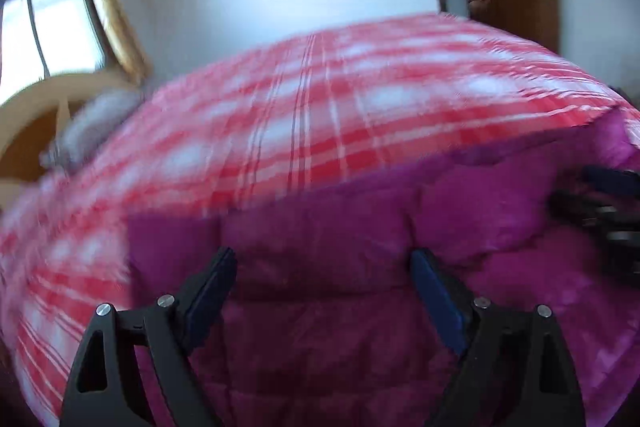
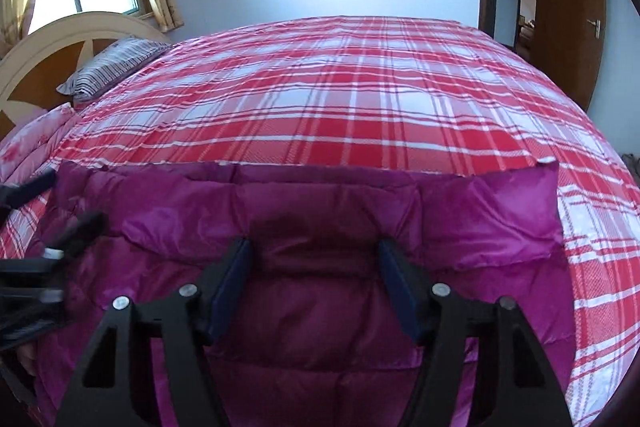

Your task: Fold large clothes

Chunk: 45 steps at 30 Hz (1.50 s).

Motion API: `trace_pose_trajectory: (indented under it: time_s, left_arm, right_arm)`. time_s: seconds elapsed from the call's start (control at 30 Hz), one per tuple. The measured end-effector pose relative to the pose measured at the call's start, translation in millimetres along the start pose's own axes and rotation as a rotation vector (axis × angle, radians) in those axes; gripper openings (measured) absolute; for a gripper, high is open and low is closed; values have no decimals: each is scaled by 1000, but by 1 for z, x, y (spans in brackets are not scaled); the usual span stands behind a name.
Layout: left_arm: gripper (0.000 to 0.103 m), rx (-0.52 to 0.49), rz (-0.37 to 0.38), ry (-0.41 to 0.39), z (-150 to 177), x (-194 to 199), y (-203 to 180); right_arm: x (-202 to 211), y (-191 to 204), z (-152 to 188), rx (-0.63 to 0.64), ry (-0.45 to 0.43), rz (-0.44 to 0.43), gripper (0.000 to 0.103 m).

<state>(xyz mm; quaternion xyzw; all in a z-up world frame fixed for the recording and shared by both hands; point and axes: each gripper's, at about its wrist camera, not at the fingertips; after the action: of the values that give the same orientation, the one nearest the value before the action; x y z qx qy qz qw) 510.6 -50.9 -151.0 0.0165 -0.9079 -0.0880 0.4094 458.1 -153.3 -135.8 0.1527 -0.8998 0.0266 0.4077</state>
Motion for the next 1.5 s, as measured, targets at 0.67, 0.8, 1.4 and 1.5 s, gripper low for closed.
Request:
trace_pose_trajectory:
  time_s: [0.67,0.8,1.4,1.5]
  left_arm:
    - [92,16,-20,-9,-8,-8,1]
    - [92,92,-56,-66,-14,3,33]
    - [102,225,-5,96,-9,-56,62]
    - [102,224,-8,99,-8,-57,60]
  right_arm:
    - [-29,-3,3,-56,36,-20,74]
    - [-31,-2,3,-53,42,-7,74]
    - [-37,-3,3,-53,66,3,76]
    - [-37,-2,3,-52,67,7,77]
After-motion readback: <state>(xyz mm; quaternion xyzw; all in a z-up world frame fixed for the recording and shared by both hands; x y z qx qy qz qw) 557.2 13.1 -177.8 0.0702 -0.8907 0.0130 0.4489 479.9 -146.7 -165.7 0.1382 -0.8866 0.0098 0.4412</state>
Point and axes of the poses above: each gripper's, at about its wrist camera, not at the fingertips, and x roughly against the way its jaws point, y to its left, z to its underside, and after that the axes turned 9 degrees about y, right-handed
